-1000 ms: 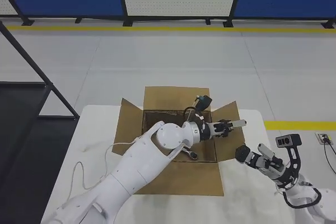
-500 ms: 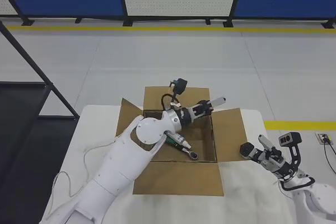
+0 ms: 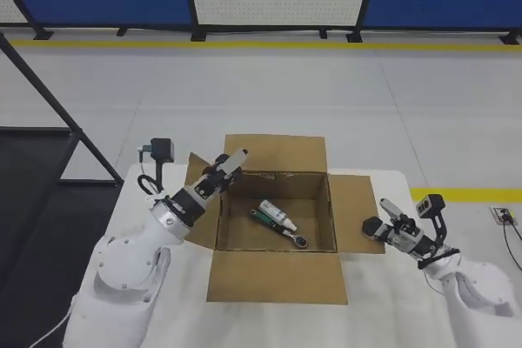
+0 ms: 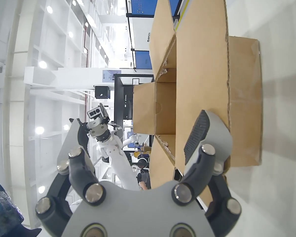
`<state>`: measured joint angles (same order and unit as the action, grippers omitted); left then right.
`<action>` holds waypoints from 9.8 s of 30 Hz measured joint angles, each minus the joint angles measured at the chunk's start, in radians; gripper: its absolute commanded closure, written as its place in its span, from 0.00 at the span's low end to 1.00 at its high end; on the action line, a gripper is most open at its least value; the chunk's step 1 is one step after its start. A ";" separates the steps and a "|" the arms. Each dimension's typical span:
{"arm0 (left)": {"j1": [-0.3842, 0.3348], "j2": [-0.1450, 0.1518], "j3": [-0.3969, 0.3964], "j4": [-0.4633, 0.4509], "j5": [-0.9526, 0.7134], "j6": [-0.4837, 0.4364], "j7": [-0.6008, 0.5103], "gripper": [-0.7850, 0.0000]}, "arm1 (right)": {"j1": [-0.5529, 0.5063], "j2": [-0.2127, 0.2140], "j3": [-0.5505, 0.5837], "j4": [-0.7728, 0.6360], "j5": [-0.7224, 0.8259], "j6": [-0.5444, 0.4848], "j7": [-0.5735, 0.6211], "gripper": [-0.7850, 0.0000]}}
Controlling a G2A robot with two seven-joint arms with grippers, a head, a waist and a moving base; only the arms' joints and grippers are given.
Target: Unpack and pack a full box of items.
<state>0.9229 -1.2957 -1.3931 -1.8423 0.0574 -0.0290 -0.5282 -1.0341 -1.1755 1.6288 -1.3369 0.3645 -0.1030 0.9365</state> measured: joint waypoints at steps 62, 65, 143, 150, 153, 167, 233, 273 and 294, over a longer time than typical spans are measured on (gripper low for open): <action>0.393 0.057 -0.382 -0.089 -0.271 -0.169 0.012 0.00 | 0.402 -0.047 -0.603 -0.317 -0.465 0.293 -0.140 0.00; 0.388 0.057 -0.372 -0.095 -0.260 -0.146 0.049 0.00 | 0.499 -0.066 -0.701 -0.251 -0.553 0.285 -0.085 0.00; 0.481 0.067 -0.448 -0.157 -0.390 -0.153 0.148 0.00 | 0.982 -0.517 -1.283 1.043 -1.062 -0.173 -0.157 0.62; 0.481 0.067 -0.448 -0.157 -0.390 -0.153 0.148 0.00 | 0.977 -0.534 -1.276 1.065 -1.077 -0.160 -0.162 0.69; 0.481 0.067 -0.448 -0.157 -0.390 -0.153 0.148 0.00 | 0.973 -0.543 -1.276 1.071 -1.087 -0.149 -0.157 0.68; 0.481 0.067 -0.448 -0.157 -0.390 -0.153 0.148 0.00 | 0.961 -0.574 -1.265 1.111 -1.108 -0.168 -0.137 0.60; 0.481 0.067 -0.448 -0.157 -0.390 -0.153 0.148 0.00 | 0.761 -0.281 -1.000 0.436 -1.320 -0.097 0.165 0.12; 0.481 0.067 -0.448 -0.157 -0.390 -0.153 0.148 0.00 | 0.942 -0.502 -1.082 1.013 -1.287 -0.183 -0.037 0.03; 0.481 0.067 -0.448 -0.157 -0.390 -0.153 0.148 0.00 | 0.990 -0.541 -1.066 1.102 -1.265 -0.331 -0.105 0.00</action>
<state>1.4041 -1.2283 -1.8413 -1.9995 -0.3331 -0.1824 -0.3805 -0.0445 -1.7168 0.5627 -0.2352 -0.9008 -0.4338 0.8317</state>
